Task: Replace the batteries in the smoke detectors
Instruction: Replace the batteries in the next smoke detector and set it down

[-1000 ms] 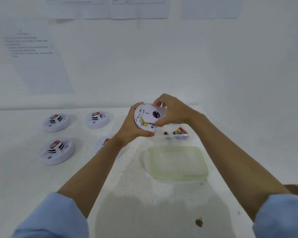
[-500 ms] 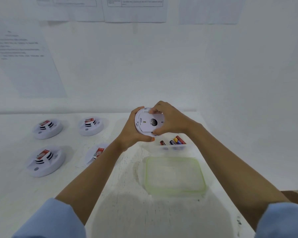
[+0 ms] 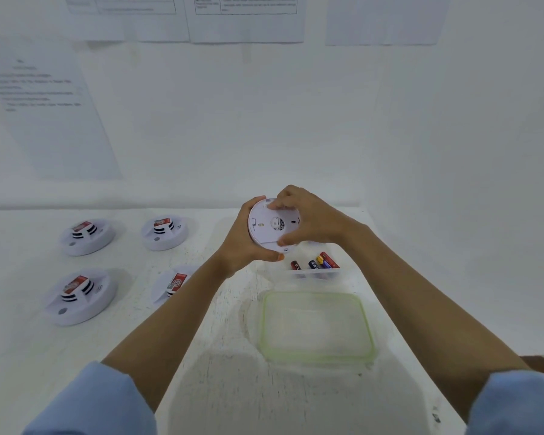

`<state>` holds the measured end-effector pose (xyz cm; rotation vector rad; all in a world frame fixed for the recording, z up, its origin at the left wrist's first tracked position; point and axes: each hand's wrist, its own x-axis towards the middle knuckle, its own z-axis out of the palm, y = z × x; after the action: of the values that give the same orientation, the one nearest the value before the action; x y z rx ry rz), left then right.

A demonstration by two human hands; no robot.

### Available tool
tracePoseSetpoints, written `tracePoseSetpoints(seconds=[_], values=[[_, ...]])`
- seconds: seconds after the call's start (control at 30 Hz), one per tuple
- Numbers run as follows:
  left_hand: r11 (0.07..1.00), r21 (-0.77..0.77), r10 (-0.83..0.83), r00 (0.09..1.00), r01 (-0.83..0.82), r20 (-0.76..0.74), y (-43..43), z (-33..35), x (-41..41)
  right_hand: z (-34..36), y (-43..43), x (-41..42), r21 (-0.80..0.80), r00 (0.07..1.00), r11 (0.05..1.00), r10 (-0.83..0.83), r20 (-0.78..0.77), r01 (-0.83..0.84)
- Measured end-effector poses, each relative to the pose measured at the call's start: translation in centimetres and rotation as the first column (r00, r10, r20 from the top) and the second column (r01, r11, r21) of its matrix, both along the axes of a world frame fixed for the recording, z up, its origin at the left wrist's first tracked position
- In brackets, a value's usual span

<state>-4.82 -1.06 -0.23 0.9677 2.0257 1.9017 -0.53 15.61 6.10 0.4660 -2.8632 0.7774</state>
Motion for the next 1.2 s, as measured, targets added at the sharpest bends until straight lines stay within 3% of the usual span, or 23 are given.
tracePoseSetpoints(seconds=[0.37,0.53,0.77,0.93,1.0,1.1,1.2], values=[[0.994,0.013,0.108,0.993,-0.107,-0.051,0.7,0.3,0.2,-0.2,0.2,0.0,-0.062,1.0,0.998,-0.018,0.023,0.02],[0.988,0.008,0.152,0.982,-0.152,-0.11,0.4,0.5,0.6,-1.3,-0.4,0.1,-0.18,0.997,0.982,-0.042,0.069,0.054],[0.933,-0.191,0.23,0.913,-0.306,-0.337,-0.3,1.8,0.9,-0.9,-2.7,0.3,-0.43,0.985,0.901,0.024,0.169,0.052],[0.865,-0.216,0.316,0.827,-0.453,-0.465,-2.2,1.7,-0.7,-2.0,-5.4,-1.0,-0.696,0.984,0.697,-0.093,0.149,0.171],[0.895,-0.178,0.31,0.858,-0.408,-0.41,-3.1,1.9,-1.3,-2.4,-6.5,-1.7,-0.809,0.971,0.538,-0.109,0.212,0.237],[0.93,-0.128,0.332,0.937,-0.344,-0.107,-5.5,1.7,-2.5,-2.9,-8.3,-2.9,-0.901,0.935,0.249,-0.077,0.346,0.354],[0.973,-0.103,0.227,0.92,-0.204,0.32,-8.4,1.4,-3.9,-3.5,-10.1,-4.5,-0.922,0.927,0.1,-0.044,0.372,0.375]])
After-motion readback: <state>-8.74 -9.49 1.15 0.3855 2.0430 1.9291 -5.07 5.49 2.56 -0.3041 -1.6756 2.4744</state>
